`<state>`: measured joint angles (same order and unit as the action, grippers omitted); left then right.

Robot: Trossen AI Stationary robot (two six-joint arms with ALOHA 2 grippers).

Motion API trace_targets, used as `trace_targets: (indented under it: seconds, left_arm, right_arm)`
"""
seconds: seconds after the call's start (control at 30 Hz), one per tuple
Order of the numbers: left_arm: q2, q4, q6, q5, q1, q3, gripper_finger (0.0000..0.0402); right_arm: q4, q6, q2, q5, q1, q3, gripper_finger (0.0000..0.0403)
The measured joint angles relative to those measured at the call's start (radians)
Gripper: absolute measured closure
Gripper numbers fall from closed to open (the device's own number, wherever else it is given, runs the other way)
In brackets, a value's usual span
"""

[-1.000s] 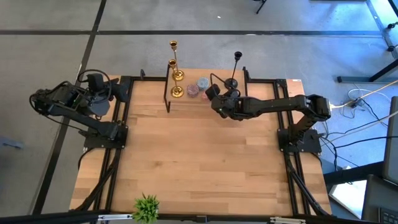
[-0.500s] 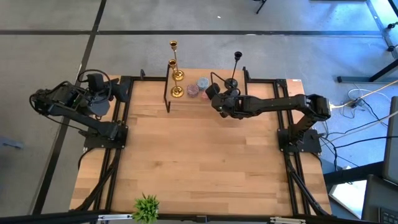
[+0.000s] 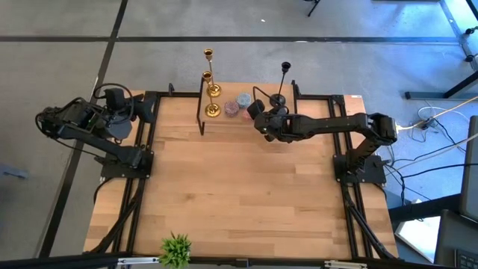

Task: Pick & Place candle stick holders
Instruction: Put the pink scented candle on the shelf

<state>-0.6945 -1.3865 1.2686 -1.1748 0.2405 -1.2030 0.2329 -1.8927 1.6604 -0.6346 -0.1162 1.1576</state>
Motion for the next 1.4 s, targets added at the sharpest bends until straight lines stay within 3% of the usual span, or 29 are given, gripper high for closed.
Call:
trace_targets:
  seconds: [0.2,0.63,1.4]
  left_arm:
    - [0.0,0.0,0.0,0.0,0.0,0.0,0.015]
    - [0.0,0.0,0.0,0.001,0.0,0.0,0.015]
    - [0.0,0.0,-0.013,0.018,0.0,0.0,0.0151]
  right_arm:
    - [-0.009,0.016,0.0,0.001,0.0,0.0,0.0171]
    - [-0.05,0.086,0.0,0.003,0.0,0.0,0.0089]
    - [-0.048,0.084,0.0,-0.1,-0.002,0.0,0.0084]
